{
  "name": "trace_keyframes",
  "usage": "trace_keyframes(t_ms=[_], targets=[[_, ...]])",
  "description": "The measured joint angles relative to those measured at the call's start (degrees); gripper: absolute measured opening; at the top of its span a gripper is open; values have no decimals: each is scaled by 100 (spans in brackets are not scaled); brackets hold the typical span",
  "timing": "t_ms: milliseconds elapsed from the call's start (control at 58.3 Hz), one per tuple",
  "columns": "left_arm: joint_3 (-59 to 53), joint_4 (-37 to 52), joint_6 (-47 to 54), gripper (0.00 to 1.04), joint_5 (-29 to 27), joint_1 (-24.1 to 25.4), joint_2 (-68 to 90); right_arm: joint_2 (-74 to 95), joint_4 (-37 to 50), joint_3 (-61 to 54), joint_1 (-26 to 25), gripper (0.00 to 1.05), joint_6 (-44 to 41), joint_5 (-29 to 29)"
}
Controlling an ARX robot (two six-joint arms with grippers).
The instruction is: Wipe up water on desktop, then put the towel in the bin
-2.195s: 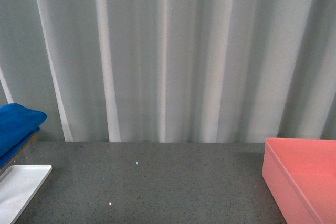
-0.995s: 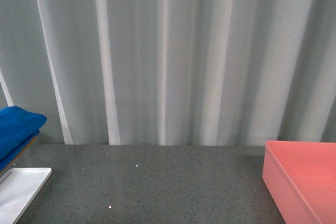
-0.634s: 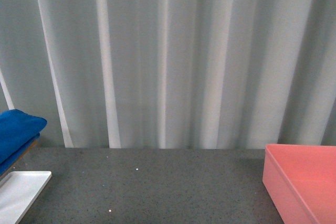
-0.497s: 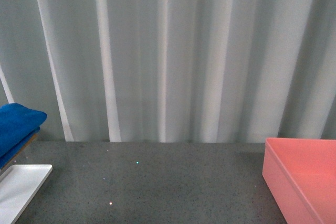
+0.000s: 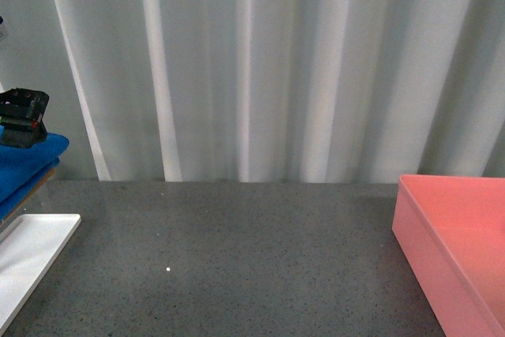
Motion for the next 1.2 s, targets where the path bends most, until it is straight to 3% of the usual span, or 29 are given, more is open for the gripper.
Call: trace_keyframes(t_ms=[892, 1200], targets=[[-413, 1016, 308, 98, -398, 546, 780, 0, 0, 0, 0, 98, 0, 0], [-481, 1047, 214, 48, -258, 535, 767, 0, 0, 0, 0, 98, 0, 0]])
